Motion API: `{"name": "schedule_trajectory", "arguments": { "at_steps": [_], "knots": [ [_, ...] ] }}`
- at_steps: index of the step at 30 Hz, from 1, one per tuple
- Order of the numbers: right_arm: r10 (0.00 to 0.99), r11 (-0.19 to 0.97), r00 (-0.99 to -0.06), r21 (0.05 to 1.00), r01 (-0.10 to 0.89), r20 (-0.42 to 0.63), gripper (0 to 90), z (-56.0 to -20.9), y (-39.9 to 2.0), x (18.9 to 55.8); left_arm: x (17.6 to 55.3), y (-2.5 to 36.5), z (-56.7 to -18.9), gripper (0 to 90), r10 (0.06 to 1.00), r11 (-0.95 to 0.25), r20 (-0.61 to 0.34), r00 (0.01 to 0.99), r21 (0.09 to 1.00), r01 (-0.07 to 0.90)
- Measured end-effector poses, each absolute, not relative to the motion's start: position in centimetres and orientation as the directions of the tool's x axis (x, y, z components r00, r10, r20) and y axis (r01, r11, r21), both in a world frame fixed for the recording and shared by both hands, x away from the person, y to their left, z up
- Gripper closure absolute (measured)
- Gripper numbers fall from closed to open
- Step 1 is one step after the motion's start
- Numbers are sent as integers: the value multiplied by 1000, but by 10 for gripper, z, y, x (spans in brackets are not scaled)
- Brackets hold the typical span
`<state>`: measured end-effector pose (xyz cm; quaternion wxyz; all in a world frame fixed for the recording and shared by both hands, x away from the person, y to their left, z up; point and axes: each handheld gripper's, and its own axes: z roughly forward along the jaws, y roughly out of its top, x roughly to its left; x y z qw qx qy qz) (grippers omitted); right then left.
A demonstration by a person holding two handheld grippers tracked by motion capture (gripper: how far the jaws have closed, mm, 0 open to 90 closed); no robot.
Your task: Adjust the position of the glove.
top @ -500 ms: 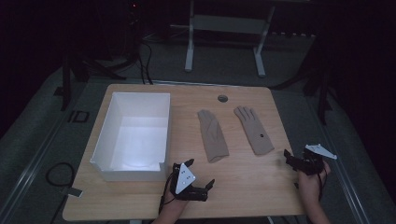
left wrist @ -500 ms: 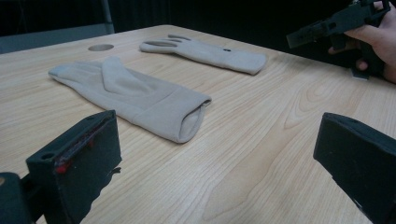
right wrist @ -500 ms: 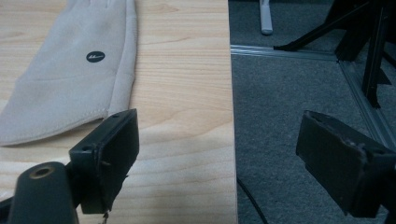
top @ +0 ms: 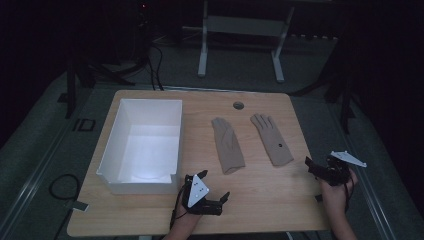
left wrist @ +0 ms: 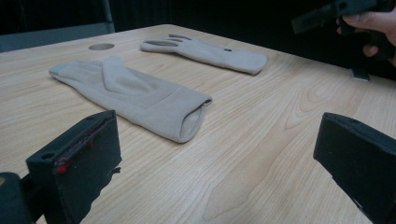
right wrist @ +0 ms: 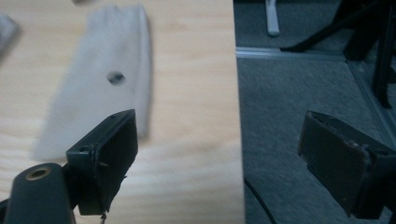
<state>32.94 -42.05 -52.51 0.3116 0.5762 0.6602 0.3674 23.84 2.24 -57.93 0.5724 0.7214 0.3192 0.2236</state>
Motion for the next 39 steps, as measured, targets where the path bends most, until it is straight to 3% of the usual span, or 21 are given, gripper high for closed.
{"name": "schedule_trajectory", "arguments": {
  "at_steps": [2,22,39],
  "knots": [
    [987,103,-156,847,521,-24,112,-516,-415,330,238,22,-579,11,716,-143,-40,696,969,203],
    [956,175,-292,863,474,-34,127,-472,-369,353,238,22,-579,11,713,-144,-40,700,969,201],
    [902,249,-428,868,430,-46,124,-461,-305,375,238,22,-579,11,709,-146,-37,704,969,198]
  ]
}}
